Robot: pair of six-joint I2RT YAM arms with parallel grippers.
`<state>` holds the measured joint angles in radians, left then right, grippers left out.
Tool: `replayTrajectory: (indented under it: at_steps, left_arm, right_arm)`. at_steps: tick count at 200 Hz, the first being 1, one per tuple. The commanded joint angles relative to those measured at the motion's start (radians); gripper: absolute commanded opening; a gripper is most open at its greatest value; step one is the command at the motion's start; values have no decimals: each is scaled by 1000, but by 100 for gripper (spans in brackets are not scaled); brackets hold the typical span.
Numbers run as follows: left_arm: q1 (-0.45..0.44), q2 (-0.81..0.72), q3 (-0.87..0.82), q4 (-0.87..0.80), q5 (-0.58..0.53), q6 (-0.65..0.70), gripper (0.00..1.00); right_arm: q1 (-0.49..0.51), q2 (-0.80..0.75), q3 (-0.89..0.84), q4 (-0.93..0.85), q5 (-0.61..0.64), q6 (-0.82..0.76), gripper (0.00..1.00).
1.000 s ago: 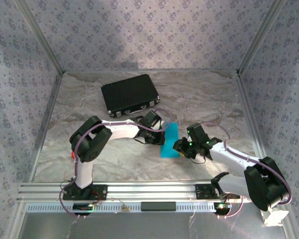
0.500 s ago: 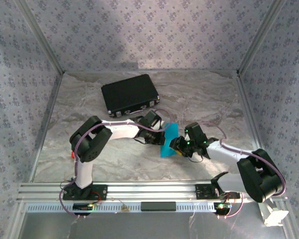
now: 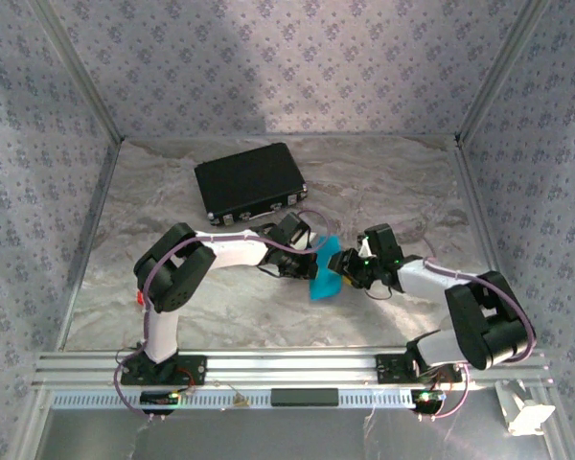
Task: Fold a paper plane with a square sheet of paper (pick it up from the middle)
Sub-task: Turn over the paper at the center of the table.
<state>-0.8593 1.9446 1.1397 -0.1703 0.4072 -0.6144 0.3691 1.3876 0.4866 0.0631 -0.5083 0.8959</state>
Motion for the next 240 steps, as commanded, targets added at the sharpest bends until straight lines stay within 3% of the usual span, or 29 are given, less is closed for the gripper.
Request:
replayTrajectory:
  at_steps: [1, 94, 168, 192, 240]
  left_arm:
    - [-7, 12, -20, -23, 3, -7, 2]
    - [-8, 12, -17, -31, 4, -14, 3]
    - [-7, -4, -2, -26, 10, -13, 5]
    - [-8, -34, -1, -30, -1, -16, 11]
    - [-8, -165, -27, -18, -68, -28, 28]
  right_arm:
    - [-25, 33, 22, 44, -67, -37, 45]
    - [-73, 88, -19, 139, -113, -41, 31]
    - [-99, 113, -29, 181, -147, -40, 12]
    - [-102, 102, -26, 173, -150, -44, 6]
    - [-97, 7, -6, 69, -109, -92, 4]
